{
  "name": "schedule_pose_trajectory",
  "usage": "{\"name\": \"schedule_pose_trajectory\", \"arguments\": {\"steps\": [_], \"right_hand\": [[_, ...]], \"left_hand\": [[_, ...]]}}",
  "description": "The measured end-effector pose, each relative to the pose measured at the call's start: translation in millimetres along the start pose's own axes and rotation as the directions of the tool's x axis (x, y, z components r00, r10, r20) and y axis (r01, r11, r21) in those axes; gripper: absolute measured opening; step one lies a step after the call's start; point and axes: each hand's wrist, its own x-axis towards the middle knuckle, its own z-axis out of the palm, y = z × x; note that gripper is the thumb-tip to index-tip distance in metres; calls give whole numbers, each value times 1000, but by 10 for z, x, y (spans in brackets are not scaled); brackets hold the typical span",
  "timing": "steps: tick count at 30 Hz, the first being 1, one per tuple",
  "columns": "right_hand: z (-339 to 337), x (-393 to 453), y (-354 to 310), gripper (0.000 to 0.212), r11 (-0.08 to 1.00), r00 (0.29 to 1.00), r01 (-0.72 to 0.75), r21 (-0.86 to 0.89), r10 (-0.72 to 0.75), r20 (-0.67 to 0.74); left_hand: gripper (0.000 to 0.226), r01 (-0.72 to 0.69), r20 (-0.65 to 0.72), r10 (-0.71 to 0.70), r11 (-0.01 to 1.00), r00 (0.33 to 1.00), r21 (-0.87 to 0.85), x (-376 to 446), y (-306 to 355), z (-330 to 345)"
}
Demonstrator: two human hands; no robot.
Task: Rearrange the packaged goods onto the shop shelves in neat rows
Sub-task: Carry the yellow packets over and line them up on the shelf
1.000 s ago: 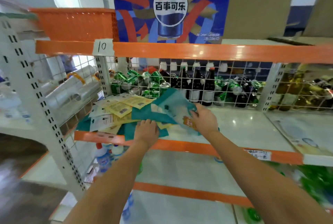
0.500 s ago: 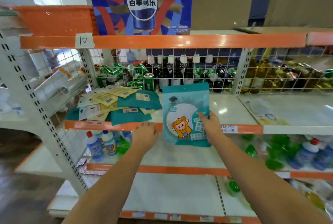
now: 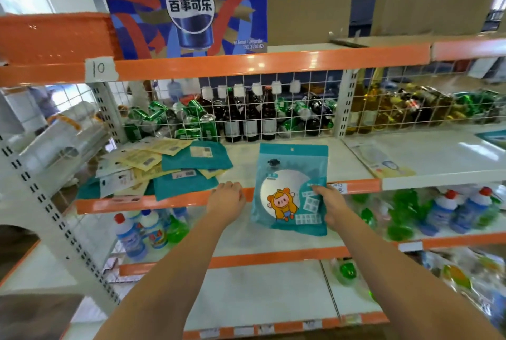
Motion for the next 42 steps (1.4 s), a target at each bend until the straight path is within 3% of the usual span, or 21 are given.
{"name": "schedule_pose_trajectory", "arguments": {"steps": [7, 17, 22, 31, 42], "right_hand": [[-269, -80, 106, 7, 997, 997, 28, 67, -23, -75], [-1268, -399, 161, 7, 969, 927, 154, 191, -75, -367], [-1965, -680, 93, 7, 952, 879, 191, 240, -57, -474], [-3418, -1201, -326, 12, 937, 765, 291, 193, -106, -635], [-4868, -1706, -744, 12, 910, 602, 364, 199, -67, -796]], "left_hand": [[31, -149, 85, 145, 988, 986, 42, 161, 237, 87], [32, -412, 126, 409, 911, 904, 4, 310, 1065, 403], [33, -527, 140, 534, 845, 834, -88, 245, 1823, 509], [31, -725, 59, 727, 686, 684, -58, 18, 3614, 530], [33, -825, 22, 834, 548, 551, -138, -243, 5425, 644]]}}
